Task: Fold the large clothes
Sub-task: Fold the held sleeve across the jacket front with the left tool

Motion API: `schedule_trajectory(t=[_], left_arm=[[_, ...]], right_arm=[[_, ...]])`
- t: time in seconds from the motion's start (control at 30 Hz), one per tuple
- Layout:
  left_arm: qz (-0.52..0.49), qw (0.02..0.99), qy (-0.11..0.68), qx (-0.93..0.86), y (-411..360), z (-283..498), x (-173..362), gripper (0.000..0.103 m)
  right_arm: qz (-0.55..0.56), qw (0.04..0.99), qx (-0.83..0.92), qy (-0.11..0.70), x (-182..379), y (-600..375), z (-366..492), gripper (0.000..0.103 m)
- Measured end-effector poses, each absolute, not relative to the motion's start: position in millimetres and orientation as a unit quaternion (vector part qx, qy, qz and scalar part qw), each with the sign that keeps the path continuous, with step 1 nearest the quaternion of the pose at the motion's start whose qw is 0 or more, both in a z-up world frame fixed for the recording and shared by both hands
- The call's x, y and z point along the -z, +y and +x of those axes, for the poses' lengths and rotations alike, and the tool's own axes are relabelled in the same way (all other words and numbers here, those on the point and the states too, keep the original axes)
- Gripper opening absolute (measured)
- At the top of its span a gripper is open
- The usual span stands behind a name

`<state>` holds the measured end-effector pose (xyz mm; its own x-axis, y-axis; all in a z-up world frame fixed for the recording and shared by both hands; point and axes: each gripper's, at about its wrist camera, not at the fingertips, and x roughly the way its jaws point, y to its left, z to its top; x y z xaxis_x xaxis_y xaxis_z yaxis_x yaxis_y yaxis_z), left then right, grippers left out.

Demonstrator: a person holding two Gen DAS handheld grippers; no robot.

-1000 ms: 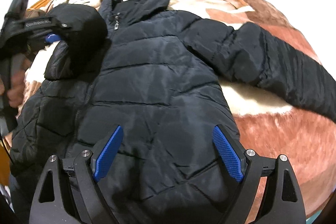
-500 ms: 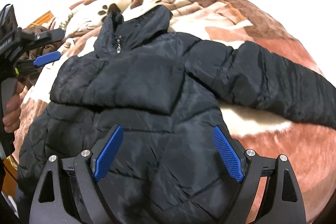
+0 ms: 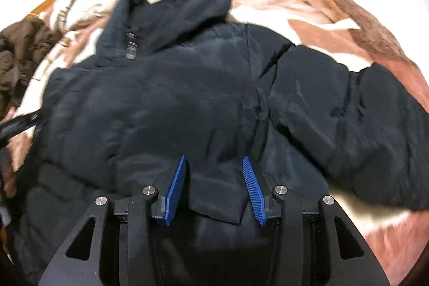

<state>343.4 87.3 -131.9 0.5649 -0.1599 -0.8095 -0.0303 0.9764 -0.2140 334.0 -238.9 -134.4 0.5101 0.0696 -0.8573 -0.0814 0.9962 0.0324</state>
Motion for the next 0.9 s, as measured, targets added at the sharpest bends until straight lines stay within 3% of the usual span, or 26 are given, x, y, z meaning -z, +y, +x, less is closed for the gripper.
schedule_trajectory(t=[0.3,0.47,0.67,0.9], left_arm=[[-0.073,0.905,0.417,0.038,96,363,87,0.068],[-0.069,0.887,0.457,-0.011,112,406,128,0.069],[-0.037,0.893,0.449,-0.013,99,402,156,0.07],[-0.067,0.899,0.433,0.011,106,371,115,0.063]], right_arm=[[-0.007,0.894,-0.045,0.446,94,-247,338,0.046],[-0.025,0.879,-0.047,0.474,118,-233,380,0.046],[-0.028,0.871,-0.042,0.489,151,-234,398,0.046],[-0.003,0.881,-0.045,0.472,110,-242,372,0.046]])
